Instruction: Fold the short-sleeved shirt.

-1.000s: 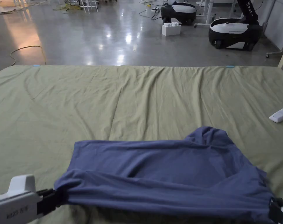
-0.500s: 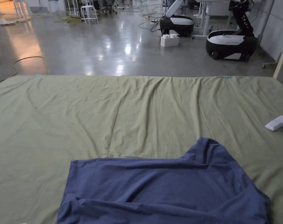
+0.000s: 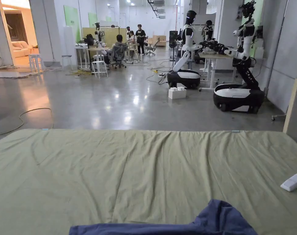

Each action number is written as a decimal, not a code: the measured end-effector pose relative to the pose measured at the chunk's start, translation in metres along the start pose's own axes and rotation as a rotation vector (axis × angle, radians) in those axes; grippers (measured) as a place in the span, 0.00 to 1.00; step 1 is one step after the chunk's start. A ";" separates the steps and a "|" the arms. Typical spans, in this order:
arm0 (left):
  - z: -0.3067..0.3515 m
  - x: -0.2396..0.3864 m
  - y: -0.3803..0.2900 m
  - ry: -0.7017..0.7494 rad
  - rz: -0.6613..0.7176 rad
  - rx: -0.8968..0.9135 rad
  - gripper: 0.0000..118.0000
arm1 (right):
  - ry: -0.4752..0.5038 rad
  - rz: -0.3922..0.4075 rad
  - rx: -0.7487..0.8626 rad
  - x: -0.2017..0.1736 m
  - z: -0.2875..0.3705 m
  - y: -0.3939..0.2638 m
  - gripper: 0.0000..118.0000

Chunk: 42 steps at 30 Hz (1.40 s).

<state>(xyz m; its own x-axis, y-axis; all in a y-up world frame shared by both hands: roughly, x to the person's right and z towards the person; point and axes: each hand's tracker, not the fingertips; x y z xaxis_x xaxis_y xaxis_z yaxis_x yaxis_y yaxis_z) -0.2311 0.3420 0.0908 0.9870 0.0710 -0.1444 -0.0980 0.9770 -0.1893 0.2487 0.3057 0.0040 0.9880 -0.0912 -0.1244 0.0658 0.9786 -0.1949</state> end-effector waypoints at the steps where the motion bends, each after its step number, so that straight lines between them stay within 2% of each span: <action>1: 0.004 0.008 0.003 0.021 -0.027 0.031 0.67 | 0.046 -0.011 0.015 -0.007 0.000 0.005 0.62; 2: 0.007 0.016 0.002 0.052 -0.084 0.086 0.61 | 0.091 -0.035 -0.009 -0.014 -0.001 0.008 0.57; 4: 0.006 0.028 0.007 0.026 -0.144 0.101 0.40 | 0.102 -0.007 0.025 -0.027 -0.003 0.009 0.36; 5: 0.003 0.032 0.009 0.009 -0.142 0.068 0.33 | 0.112 0.006 0.040 -0.034 -0.002 0.011 0.22; 6: 0.000 0.035 0.009 0.004 -0.139 0.023 0.18 | 0.121 0.006 0.034 -0.039 -0.002 0.011 0.04; 7: -0.002 0.039 0.006 -0.007 -0.144 -0.001 0.05 | 0.132 0.014 0.033 -0.045 -0.004 0.011 0.02; 9: -0.004 0.042 -0.004 0.019 -0.137 0.007 0.00 | 0.143 0.052 0.025 -0.055 -0.005 0.008 0.00; 10: -0.004 0.041 -0.006 -0.004 -0.119 -0.017 0.00 | 0.143 0.072 -0.024 -0.060 -0.006 0.005 0.00; 13: -0.001 0.043 -0.008 -0.024 -0.097 -0.025 0.00 | 0.134 0.154 0.021 -0.067 -0.005 0.007 0.00; 18: 0.001 0.041 -0.001 -0.055 -0.097 -0.008 0.00 | 0.139 0.094 0.002 -0.067 -0.007 0.009 0.00; 30: -0.010 0.035 -0.003 -0.097 -0.046 -0.036 0.00 | 0.149 0.062 -0.022 -0.061 -0.009 0.002 0.00; 34: -0.040 0.025 -0.004 -0.081 -0.019 -0.087 0.00 | 0.163 0.038 -0.064 -0.056 -0.018 -0.006 0.00; 38: -0.104 0.002 -0.020 -0.112 0.043 -0.121 0.01 | 0.149 0.013 -0.127 -0.052 -0.032 -0.020 0.00; 39: -0.126 -0.007 -0.029 -0.138 0.099 -0.137 0.09 | 0.146 -0.001 -0.146 -0.050 -0.036 -0.023 0.00; 42: -0.202 -0.032 -0.051 -0.121 0.202 -0.279 0.45 | 0.130 -0.011 -0.196 -0.045 -0.048 -0.033 0.00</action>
<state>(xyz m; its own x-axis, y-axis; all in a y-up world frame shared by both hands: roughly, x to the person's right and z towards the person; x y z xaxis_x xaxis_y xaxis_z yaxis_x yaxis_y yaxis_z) -0.2834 0.2491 -0.0910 0.9505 0.2965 -0.0934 -0.3071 0.8494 -0.4292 0.1953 0.2690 -0.0308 0.9602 -0.1374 -0.2433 0.0358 0.9240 -0.3806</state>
